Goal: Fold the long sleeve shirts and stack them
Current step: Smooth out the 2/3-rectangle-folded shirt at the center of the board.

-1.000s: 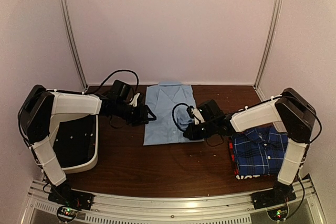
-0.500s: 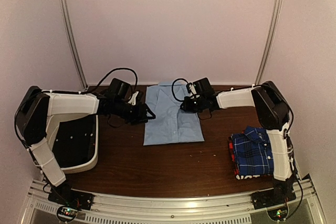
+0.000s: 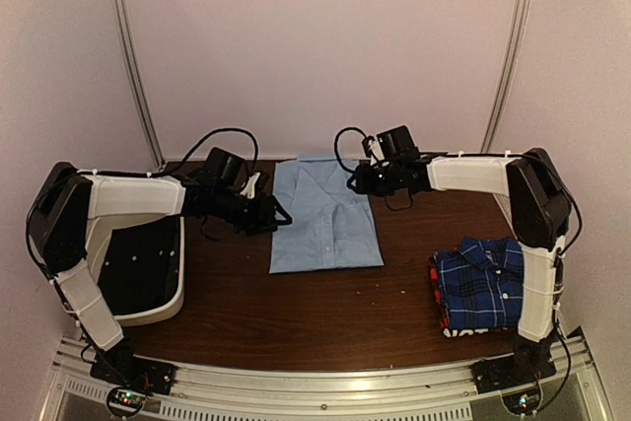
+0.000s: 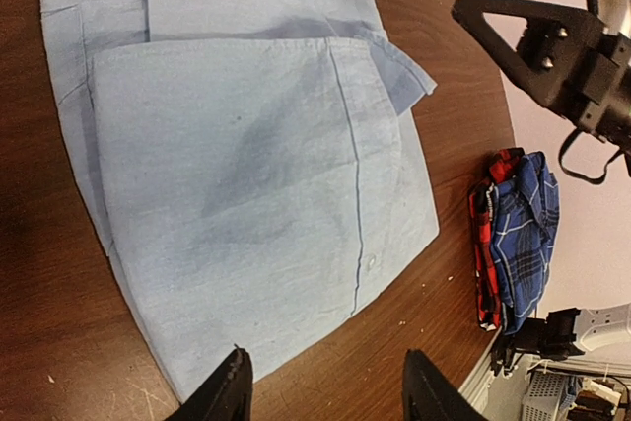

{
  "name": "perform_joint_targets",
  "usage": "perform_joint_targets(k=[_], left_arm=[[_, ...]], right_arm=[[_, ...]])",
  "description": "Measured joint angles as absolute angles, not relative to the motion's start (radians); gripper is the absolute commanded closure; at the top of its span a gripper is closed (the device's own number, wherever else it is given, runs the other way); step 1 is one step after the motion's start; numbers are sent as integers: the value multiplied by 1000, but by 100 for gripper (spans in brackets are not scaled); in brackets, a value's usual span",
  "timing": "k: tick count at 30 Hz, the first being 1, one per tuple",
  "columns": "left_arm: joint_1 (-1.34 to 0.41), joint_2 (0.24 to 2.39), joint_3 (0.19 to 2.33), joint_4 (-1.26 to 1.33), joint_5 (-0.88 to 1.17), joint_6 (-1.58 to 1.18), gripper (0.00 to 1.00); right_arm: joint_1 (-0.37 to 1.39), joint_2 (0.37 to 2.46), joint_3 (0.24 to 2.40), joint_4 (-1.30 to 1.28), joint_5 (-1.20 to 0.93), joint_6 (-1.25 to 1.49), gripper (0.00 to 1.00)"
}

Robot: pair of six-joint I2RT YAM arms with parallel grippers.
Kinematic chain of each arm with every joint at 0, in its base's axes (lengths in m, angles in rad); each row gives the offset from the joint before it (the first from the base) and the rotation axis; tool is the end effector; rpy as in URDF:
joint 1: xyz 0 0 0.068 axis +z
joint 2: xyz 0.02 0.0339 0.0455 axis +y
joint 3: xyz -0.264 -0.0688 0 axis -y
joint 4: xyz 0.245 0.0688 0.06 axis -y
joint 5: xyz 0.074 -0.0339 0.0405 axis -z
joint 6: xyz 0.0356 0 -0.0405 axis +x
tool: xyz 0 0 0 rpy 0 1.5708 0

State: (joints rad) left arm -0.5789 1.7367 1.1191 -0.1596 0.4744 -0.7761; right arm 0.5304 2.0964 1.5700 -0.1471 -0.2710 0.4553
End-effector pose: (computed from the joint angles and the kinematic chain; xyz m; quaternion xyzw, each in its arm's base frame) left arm 0.3037 -0.2179 0.2068 0.0021 0.9011 -0.4043 0.1568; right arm 0.4084 0.2506 0.2031 -0.0921 0.8899 0.3106 0.3210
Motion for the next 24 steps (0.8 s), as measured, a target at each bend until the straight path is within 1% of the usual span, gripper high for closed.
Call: perform_joint_targets(k=[5,9,13,17,20,24], left_arm=[[-580,1726,1119,-160,474,-777,48],[-582,1714,1119,-160,474,-780,48],[-584,1708,1119,-160,474,-784,48],[-585,1705,1117,-160,473,-786,48],[-586,1694,1108,-160,472,-788,48],[-587,1679,1099,-161,471,-788,48]], right_arm=[[538,1915,1394,-97,-284,479,78],[558,1872,1288,-45,-306,497,82],[593,1897,1216,-16,-347,520,84],[620,1956,1212,28,-398,533,83],[633,2004,1230,51,-436,545,82],[632,2096,1316,56,-471,549,79]])
